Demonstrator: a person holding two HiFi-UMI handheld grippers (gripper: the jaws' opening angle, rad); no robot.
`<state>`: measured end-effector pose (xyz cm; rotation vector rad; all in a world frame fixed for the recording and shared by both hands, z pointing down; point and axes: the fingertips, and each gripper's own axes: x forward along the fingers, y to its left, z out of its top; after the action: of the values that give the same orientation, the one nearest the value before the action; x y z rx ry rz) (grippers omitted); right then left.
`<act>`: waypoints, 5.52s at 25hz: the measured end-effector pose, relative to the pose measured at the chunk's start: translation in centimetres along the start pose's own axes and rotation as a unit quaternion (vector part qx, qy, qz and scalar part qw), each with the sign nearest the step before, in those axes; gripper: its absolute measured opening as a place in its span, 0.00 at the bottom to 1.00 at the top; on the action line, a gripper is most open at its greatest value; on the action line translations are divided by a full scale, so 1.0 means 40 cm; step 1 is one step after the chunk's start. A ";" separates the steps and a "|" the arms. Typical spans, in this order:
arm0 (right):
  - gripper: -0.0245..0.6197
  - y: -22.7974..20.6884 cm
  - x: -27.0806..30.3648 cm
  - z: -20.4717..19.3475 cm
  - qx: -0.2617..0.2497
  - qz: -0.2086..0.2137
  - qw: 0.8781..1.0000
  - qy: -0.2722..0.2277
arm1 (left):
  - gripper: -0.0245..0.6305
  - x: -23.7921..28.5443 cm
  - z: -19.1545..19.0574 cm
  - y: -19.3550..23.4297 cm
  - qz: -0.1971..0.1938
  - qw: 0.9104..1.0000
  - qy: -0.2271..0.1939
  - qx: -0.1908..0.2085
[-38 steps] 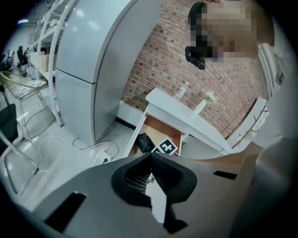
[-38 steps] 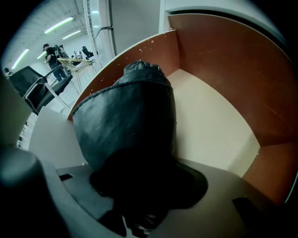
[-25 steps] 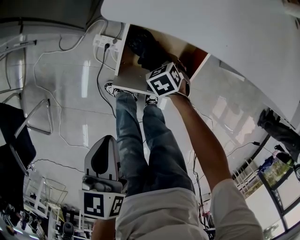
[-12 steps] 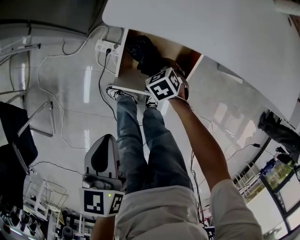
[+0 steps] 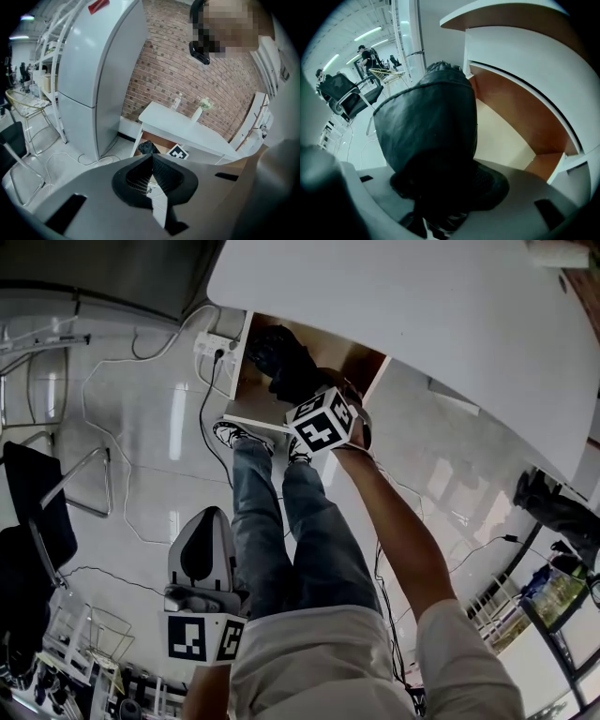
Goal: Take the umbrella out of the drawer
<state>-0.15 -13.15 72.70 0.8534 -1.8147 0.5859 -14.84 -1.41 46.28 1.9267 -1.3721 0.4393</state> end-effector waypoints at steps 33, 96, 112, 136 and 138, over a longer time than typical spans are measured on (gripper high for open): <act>0.43 0.041 -0.277 0.045 -0.008 0.029 0.999 -0.021 | 0.06 -0.107 0.127 -0.103 -0.001 0.998 -0.055 0.004; 0.43 0.063 -0.944 0.174 -0.029 0.056 0.978 -0.198 | 0.06 -0.304 0.336 -0.257 -0.009 0.983 -0.173 0.058; 0.43 0.034 -1.060 0.143 -0.001 0.031 0.966 -0.257 | 0.06 -0.350 0.355 -0.274 -0.007 0.977 -0.202 0.066; 0.43 0.017 -1.254 0.140 0.037 -0.009 0.923 -0.382 | 0.06 -0.423 0.346 -0.284 -0.006 0.973 -0.223 0.059; 0.43 0.014 -1.257 0.140 0.039 -0.012 0.923 -0.382 | 0.06 -0.422 0.353 -0.288 -0.008 0.973 -0.224 0.060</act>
<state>8.51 -2.39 24.02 1.2737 -2.4834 0.3190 -12.41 1.83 21.76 2.2266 -1.6379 0.0784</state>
